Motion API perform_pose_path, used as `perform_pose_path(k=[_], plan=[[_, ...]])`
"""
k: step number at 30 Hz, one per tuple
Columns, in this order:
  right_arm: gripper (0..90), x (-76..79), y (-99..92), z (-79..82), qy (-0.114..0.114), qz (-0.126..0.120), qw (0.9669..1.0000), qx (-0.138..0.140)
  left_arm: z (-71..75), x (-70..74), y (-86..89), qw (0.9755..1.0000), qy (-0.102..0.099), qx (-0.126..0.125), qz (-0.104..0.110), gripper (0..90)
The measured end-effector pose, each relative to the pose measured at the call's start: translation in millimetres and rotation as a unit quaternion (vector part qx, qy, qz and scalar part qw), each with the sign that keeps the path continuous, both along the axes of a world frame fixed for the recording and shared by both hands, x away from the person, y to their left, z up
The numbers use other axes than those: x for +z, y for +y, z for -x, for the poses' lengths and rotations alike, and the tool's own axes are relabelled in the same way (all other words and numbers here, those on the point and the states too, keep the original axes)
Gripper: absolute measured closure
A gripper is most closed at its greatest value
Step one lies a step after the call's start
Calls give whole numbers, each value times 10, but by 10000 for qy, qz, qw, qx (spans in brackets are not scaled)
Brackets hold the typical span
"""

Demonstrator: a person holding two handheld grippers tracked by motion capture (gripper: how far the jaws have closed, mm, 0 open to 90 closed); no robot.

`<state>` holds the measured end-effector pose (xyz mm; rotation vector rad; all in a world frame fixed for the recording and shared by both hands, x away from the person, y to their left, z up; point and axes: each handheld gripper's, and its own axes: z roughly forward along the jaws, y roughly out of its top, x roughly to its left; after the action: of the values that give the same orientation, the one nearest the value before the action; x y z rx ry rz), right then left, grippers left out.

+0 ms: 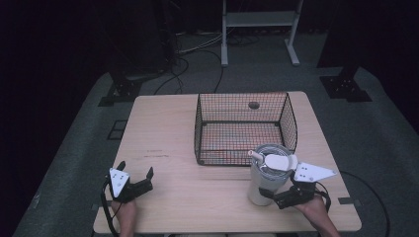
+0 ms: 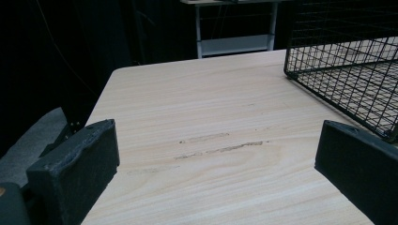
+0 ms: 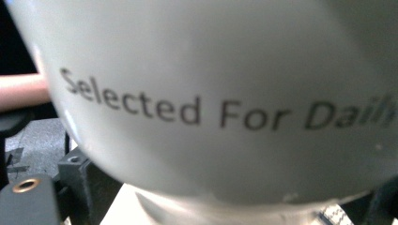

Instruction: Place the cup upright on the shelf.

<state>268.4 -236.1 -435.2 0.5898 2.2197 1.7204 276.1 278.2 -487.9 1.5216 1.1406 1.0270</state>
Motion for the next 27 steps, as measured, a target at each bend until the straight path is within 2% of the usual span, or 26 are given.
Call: perform_pose_path(k=[6, 8, 10, 12, 13, 24, 27], plan=[[83, 248, 31, -23, -145, -80, 9998, 129, 0, -1, -3, 10000, 3, 1, -16, 0], [83, 287, 39, -36, -137, -84, 9998, 148, 1, -1, -3, 10000, 2, 3, -15, 0], [83, 413, 71, -101, -204, -59, 9995, 213, 3, 1, -2, 10000, 15, 2, -18, 0], [83, 442, 80, -113, -195, -47, 9995, 225, 3, 1, -3, 10000, 12, 3, -15, 0], [83, 527, 110, -160, -239, -16, 9994, 258, 3, 0, -3, 10000, 11, 5, -16, 0], [82, 810, 251, -358, -308, -1, 9984, 467, 0, -1, -1, 10000, -19, -12, 8, 0], [82, 899, 309, -462, -309, 7, 9983, 501, 2, 0, 2, 10000, -26, -17, 2, 0]])
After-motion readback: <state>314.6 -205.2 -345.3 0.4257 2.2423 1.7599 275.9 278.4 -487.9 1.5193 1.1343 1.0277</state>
